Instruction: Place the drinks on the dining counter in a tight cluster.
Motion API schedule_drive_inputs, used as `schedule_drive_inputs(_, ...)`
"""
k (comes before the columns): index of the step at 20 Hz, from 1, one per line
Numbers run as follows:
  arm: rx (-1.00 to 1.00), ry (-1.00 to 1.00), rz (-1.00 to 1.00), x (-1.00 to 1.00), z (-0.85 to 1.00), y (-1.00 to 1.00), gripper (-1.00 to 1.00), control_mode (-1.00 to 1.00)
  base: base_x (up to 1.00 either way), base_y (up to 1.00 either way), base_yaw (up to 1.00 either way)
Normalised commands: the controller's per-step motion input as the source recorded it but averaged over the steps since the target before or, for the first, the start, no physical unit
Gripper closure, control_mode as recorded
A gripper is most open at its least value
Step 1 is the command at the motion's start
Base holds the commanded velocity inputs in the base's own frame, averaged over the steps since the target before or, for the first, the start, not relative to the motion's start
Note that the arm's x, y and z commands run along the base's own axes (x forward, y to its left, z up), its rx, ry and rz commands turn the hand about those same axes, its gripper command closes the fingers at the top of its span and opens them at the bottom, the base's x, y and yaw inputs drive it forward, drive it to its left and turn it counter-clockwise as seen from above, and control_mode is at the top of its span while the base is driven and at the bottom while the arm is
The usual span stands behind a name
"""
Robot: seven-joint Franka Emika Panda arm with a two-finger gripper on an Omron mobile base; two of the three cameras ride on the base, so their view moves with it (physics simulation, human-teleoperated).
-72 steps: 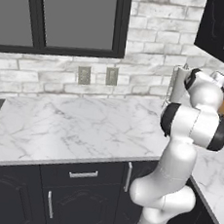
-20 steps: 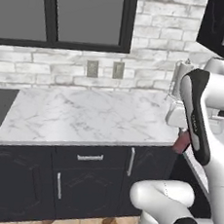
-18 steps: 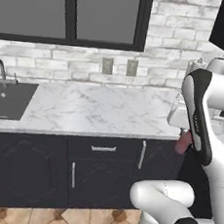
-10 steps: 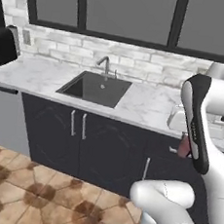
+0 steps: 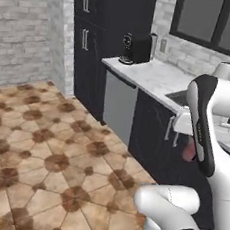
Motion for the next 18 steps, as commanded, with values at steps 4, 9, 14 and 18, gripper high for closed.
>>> schedule_drive_inputs(4,0.00,0.00,0.00,0.00,0.00,0.00,1.00,1.00,0.00,0.00,1.00)
schedule_drive_inputs(9,0.00,0.00,0.00,0.00,0.00,0.00,1.00,1.00,0.00,0.00,1.00)
schedule_drive_inputs(14,0.00,0.00,0.00,0.00,0.00,0.00,1.00,1.00,0.41,0.36,0.77)
schedule_drive_inputs(18,0.00,0.00,0.00,0.00,0.00,0.00,1.00,1.00,1.00,0.73,0.02)
